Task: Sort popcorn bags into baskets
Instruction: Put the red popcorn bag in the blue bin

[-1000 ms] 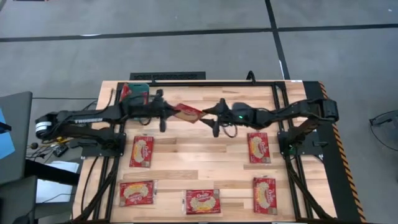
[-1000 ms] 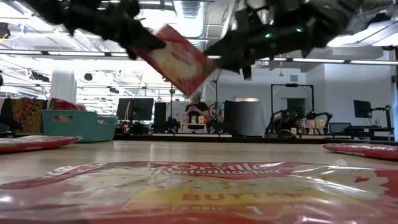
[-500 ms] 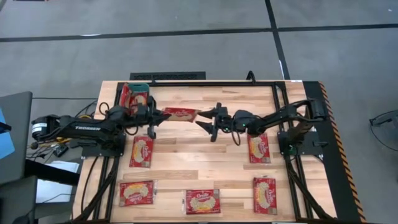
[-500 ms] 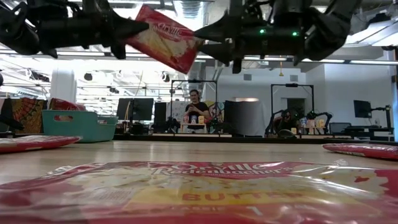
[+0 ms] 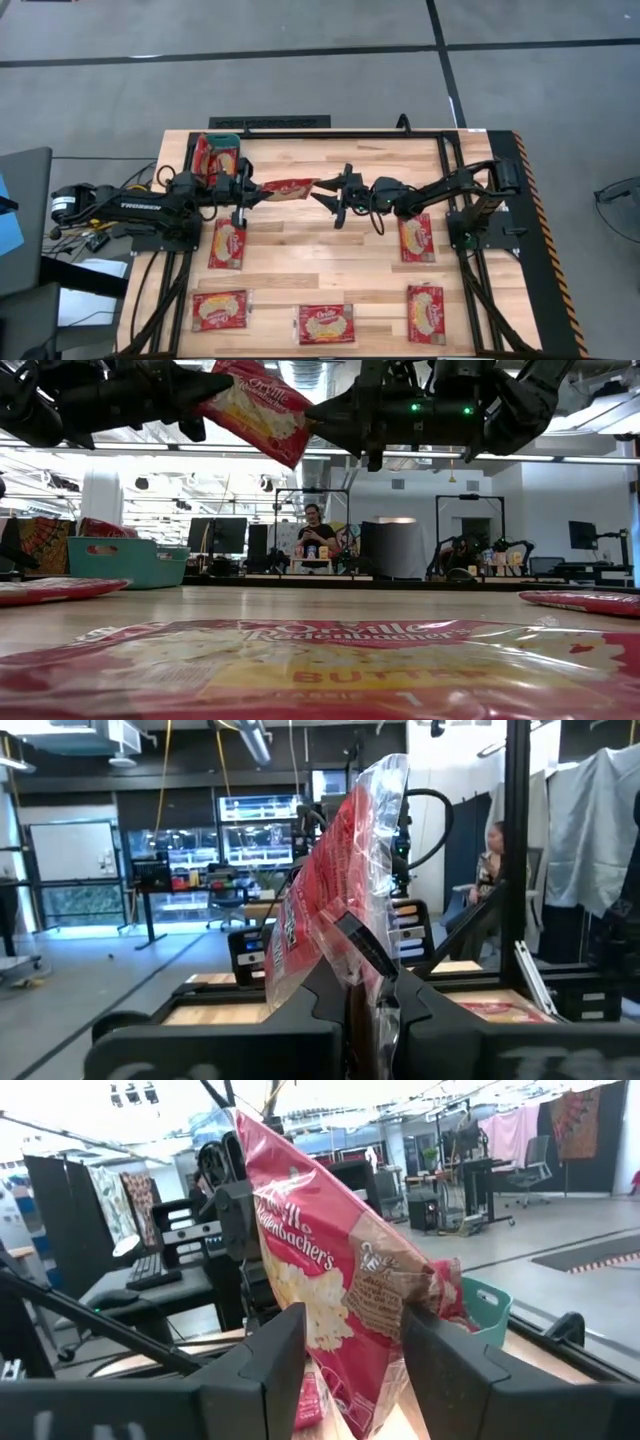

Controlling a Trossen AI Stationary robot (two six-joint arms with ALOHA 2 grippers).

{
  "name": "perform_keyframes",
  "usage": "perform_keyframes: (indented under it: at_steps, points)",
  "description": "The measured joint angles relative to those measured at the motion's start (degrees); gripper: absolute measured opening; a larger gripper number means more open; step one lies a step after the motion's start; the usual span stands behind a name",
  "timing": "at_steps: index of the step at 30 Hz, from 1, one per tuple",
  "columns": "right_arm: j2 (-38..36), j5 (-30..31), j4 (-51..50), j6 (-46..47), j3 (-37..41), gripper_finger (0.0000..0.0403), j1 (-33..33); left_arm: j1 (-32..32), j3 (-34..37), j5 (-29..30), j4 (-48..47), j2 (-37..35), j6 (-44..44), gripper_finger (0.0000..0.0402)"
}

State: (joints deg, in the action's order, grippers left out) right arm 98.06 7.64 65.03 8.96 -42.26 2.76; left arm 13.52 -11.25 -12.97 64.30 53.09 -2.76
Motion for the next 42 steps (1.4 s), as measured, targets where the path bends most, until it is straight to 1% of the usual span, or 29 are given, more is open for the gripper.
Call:
perform_keyframes:
  at_steps: [3,7,11,13,17,19,20,23,25,27,32,34,36,38,41,42]
  points:
    - [0.00,0.00,0.13,-0.45,0.02,0.0203,-0.25,0.00,0.00,-0.52,0.04,0.01,1.18,0.0000]
    - [0.00,-0.37,-1.82,-0.56,0.02,0.0231,-0.21,0.00,0.00,-0.74,-0.03,0.02,3.11,0.0003]
    - [-1.18,-0.15,-3.79,-0.50,0.63,0.0252,-0.53,0.04,0.00,0.61,0.06,0.03,4.70,0.0002]
    - [-3.06,2.19,-4.14,-0.52,1.53,0.0255,-0.69,0.04,-0.02,1.69,0.40,-0.40,5.37,0.0002]
    - [-8.77,12.37,-9.85,-2.46,4.14,0.0255,-1.43,0.02,-0.07,3.52,0.15,-1.36,6.70,0.0002]
    - [-10.35,13.26,-11.55,-3.25,4.41,0.0255,-0.94,0.04,-0.07,3.94,0.59,-1.59,7.82,0.0002]
    - [-10.71,11.86,-11.63,-3.14,4.46,0.0255,-0.47,0.04,-0.07,4.02,0.60,-1.60,8.18,0.0002]
    - [-9.94,3.24,-9.63,-0.22,3.79,0.0255,1.75,0.04,-0.07,4.24,0.45,-0.98,8.32,0.0002]
    - [-8.56,-0.32,-9.26,1.59,3.02,0.0255,3.03,0.04,-0.07,4.26,0.59,-0.18,8.24,0.0002]
    - [-6.48,-1.55,-9.08,1.97,1.31,0.0255,3.80,-0.14,-0.07,4.25,1.38,0.57,8.11,0.0002]
    - [-1.41,-2.13,-9.00,1.70,-3.72,0.0253,4.14,-1.02,-0.35,4.52,3.60,2.67,8.16,0.0003]
    - [0.03,-2.22,-9.04,1.67,-5.15,0.0242,3.97,-1.09,-0.35,4.60,3.27,2.89,8.39,0.0003]
    - [0.92,-2.40,-9.55,1.25,-6.29,0.0212,3.83,-1.07,-0.35,4.72,2.80,2.92,8.32,0.0003]
    - [1.50,-2.40,-10.17,0.33,-7.20,0.0163,3.44,-1.03,-0.35,5.18,2.26,2.89,8.30,0.0003]
    - [1.60,-2.74,-12.34,-1.45,-7.30,0.0060,3.27,-1.04,-0.35,7.61,0.34,2.85,8.16,0.0004]
    - [1.60,-3.18,-12.98,-2.02,-7.30,0.0033,3.27,-1.05,-0.35,8.21,-0.39,2.83,8.13,0.0006]
